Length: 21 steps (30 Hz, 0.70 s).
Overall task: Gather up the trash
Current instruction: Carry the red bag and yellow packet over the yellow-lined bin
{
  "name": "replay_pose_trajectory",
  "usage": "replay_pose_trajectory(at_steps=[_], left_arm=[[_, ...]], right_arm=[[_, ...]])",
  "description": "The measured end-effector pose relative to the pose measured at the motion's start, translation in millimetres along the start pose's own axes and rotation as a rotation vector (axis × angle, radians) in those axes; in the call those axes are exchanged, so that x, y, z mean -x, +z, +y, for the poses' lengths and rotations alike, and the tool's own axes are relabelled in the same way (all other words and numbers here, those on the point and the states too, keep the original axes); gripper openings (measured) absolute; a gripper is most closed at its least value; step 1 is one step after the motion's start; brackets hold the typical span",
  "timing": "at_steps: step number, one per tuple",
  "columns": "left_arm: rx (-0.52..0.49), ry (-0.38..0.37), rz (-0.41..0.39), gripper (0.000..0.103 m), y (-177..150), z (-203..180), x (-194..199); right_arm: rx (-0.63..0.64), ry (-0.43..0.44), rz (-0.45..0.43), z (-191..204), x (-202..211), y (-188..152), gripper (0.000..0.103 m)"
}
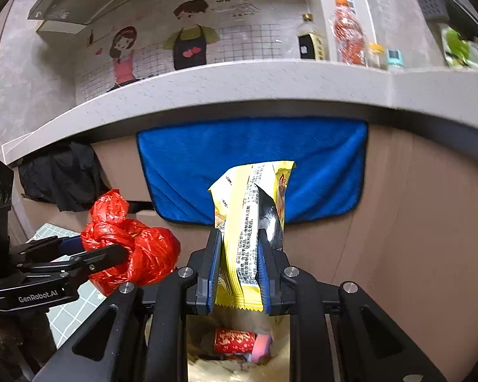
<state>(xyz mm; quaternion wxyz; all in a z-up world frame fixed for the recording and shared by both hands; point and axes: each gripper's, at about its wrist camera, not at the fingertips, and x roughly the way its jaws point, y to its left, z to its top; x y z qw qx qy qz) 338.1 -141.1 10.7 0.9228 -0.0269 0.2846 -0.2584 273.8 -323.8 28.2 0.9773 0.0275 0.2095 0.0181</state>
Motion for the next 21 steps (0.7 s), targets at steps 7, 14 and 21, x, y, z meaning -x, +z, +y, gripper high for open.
replay_pose_trajectory(at_steps=[7,14,21], left_arm=[[-0.013,0.014,0.047,0.059,-15,-8,-25],[0.002,0.033,0.087,0.059,-22,-2,-43],[0.006,0.038,0.123,0.059,-28,3,-58]], right_arm=[[-0.034,0.003,0.051,-16,-12,-22,0.019],[-0.049,0.019,0.089,-20,-29,-37,0.019],[-0.077,0.032,0.134,-25,-49,-52,0.019]])
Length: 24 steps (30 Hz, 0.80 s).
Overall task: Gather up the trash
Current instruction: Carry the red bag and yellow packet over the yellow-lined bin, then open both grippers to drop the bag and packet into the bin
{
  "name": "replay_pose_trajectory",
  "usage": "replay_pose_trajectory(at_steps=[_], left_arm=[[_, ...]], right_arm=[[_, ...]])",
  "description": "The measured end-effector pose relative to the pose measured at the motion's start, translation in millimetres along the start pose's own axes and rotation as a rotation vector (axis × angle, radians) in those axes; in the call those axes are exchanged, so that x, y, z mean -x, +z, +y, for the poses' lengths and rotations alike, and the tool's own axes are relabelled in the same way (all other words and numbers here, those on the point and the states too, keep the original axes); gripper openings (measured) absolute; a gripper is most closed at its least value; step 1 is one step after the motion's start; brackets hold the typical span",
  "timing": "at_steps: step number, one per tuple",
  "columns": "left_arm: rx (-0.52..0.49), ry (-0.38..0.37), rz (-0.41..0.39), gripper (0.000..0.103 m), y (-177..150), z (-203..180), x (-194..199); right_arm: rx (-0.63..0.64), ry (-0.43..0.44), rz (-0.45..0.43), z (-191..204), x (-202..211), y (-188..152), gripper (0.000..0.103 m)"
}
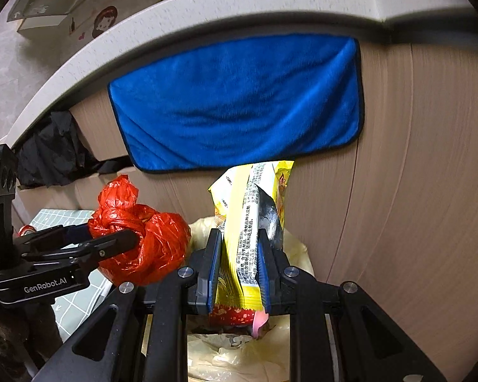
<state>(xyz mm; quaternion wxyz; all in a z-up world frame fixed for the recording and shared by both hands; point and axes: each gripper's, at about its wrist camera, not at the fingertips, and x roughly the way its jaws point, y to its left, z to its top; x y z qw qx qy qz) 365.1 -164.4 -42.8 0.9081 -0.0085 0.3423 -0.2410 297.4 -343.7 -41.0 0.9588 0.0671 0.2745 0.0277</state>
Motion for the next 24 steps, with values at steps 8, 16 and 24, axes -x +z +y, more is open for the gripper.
replay_pose_trajectory(at_steps=[8,16,24], left_arm=[[0.009,0.001,0.031,0.059,-4,3,-12],[0.012,-0.010,0.059,0.059,-6,3,-21],[0.055,-0.072,0.106,0.072,-4,9,-33]], right_arm=[[-0.013,0.009,0.031,-3,-17,-8,0.019],[-0.029,0.015,0.065,-6,-30,-18,0.020],[-0.038,-0.016,0.111,-5,-43,-22,0.045]])
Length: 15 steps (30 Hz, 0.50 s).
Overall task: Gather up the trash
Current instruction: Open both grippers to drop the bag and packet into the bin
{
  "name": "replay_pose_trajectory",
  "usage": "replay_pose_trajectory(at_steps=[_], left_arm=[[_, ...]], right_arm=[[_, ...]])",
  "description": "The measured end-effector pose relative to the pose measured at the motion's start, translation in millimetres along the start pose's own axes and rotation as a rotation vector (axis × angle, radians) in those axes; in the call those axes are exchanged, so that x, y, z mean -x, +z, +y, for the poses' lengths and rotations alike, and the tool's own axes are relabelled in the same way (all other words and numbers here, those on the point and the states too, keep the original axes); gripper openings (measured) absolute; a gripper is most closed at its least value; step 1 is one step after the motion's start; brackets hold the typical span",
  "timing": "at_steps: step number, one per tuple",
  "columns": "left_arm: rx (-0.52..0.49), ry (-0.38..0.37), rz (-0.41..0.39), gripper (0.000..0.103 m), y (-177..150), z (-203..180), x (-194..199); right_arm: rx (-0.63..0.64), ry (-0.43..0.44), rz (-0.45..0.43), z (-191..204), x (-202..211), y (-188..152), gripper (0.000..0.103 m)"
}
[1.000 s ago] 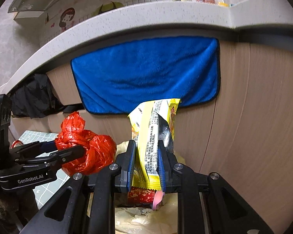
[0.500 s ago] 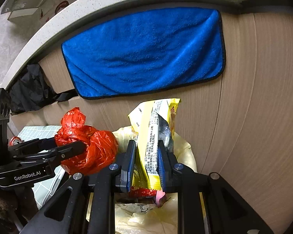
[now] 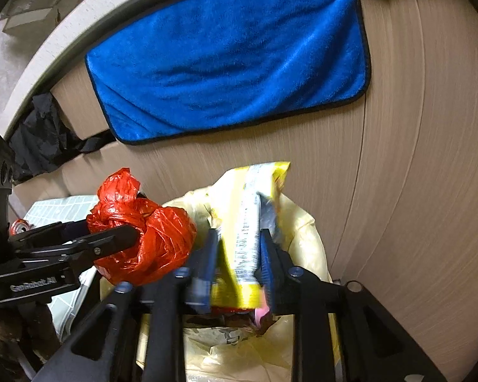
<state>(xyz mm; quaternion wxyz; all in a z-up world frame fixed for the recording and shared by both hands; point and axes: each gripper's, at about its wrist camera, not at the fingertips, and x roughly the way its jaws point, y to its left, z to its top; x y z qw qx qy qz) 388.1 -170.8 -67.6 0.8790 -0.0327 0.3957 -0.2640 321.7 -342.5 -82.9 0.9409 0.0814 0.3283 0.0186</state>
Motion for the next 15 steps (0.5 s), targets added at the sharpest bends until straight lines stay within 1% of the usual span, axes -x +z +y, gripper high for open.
replay_pose_trajectory(at_steps=[1,3,9,15], left_arm=[[0.004,0.008,-0.001,0.079,0,0,0],[0.012,0.014,-0.010,0.084,0,2,2],[0.023,0.020,-0.019,0.084,-1,3,9],[0.015,0.034,-0.041,0.084,-3,9,25]], right_arm=[[0.000,-0.009,0.003,0,-1,-1,0.054],[-0.003,-0.017,0.002,0,-2,-3,0.054],[-0.033,-0.029,-0.002,-4,3,-5,0.054],[-0.031,-0.046,-0.023,-1,15,-4,0.054]])
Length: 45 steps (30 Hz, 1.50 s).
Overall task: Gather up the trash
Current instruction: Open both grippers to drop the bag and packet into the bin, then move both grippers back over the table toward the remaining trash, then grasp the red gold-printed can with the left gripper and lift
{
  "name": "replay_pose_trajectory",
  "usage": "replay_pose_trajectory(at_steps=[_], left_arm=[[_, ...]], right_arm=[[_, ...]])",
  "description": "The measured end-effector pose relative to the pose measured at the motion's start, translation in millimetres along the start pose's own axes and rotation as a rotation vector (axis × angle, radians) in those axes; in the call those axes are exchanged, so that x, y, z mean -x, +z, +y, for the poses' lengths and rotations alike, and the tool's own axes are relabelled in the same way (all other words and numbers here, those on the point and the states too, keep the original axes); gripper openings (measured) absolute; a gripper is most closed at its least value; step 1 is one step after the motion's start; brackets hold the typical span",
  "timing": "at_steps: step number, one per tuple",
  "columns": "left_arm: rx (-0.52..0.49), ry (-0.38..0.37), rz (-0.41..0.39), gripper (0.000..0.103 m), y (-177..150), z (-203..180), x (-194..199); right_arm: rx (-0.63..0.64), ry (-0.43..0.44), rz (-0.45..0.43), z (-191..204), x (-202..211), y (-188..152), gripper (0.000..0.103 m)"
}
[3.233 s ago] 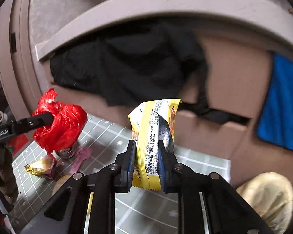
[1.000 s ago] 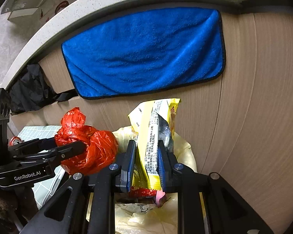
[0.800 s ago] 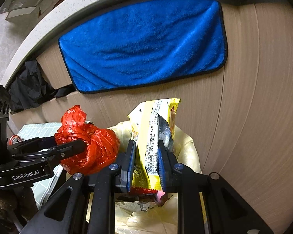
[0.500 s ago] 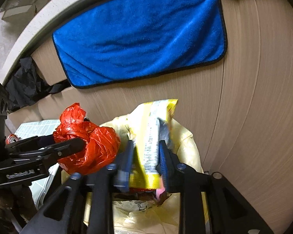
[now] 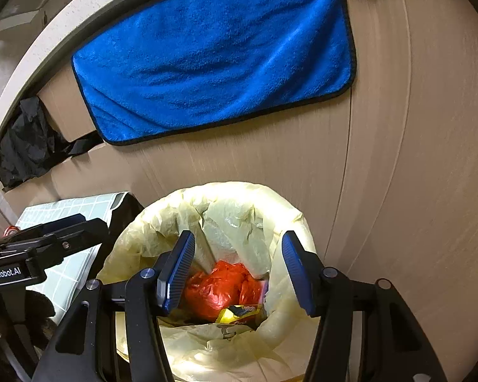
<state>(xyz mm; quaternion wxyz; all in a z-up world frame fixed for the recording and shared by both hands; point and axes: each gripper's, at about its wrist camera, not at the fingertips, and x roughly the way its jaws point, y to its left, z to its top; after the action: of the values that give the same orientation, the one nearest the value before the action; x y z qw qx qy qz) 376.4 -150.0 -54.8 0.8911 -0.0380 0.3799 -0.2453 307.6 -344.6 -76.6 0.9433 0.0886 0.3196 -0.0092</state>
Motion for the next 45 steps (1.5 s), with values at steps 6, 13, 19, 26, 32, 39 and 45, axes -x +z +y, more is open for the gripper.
replay_pose_trajectory(at_steps=[6,13,19,26,32,39,45], left_arm=[[-0.013,0.014,-0.023,0.084,-3,16,22],[-0.010,0.033,-0.039,0.084,-4,48,48],[-0.003,0.063,-0.060,0.084,-13,88,81],[0.004,0.108,-0.092,0.084,-32,145,116],[0.059,0.174,-0.117,0.084,-41,206,140],[0.128,0.291,-0.185,0.084,-50,294,186],[0.215,0.372,-0.227,0.084,-63,374,216]], right_arm=[[-0.008,-0.007,-0.027,6,11,2,0.054],[-0.030,0.003,-0.019,21,16,0,0.054],[0.002,0.006,-0.020,54,24,-2,0.054],[0.004,0.013,-0.022,87,31,-7,0.054],[0.026,0.019,-0.009,119,29,-15,0.054],[0.033,0.024,0.006,146,19,-21,0.054],[0.028,0.033,0.009,168,17,-26,0.054]])
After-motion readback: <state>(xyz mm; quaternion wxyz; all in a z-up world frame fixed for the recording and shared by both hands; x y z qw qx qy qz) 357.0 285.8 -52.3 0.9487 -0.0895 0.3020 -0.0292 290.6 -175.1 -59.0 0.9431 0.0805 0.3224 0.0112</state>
